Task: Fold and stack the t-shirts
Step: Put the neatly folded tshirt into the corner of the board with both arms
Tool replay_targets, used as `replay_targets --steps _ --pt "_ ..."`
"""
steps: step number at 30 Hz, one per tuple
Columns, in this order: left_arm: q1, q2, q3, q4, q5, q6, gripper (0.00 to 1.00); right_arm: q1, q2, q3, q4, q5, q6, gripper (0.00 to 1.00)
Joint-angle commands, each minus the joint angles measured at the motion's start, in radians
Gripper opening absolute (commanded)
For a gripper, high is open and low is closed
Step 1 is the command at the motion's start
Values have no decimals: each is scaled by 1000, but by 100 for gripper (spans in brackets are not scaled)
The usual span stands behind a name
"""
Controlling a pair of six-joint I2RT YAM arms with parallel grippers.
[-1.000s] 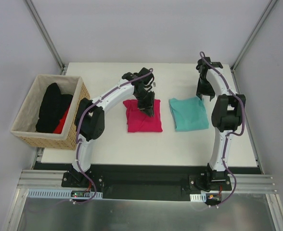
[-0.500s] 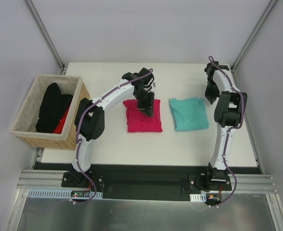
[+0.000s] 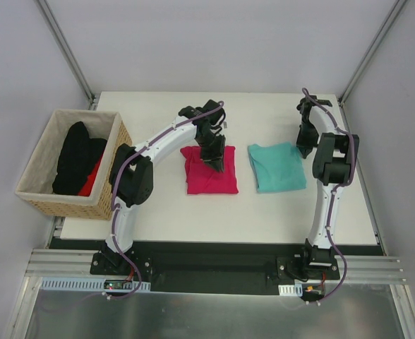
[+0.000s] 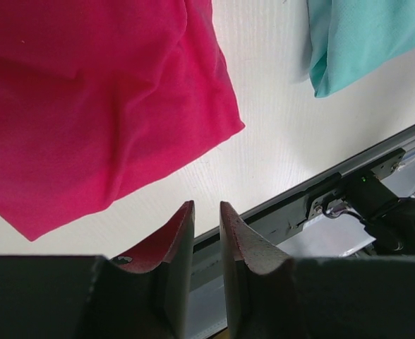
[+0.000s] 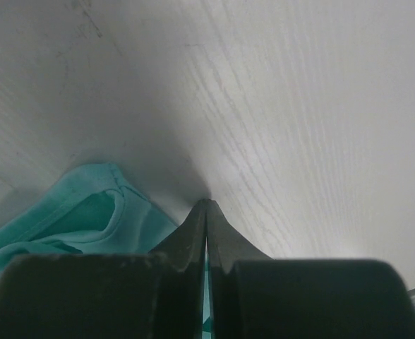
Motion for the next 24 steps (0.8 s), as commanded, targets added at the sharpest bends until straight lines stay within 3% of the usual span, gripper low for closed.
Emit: replay_targets --steps 1,24 --pt "10 -63 -12 -27 -26 -10 20 22 -1 1 -5 -16 11 1" --pt "10 -105 -74 -24 -69 -30 18 107 -33 -31 -5 -24 18 1"
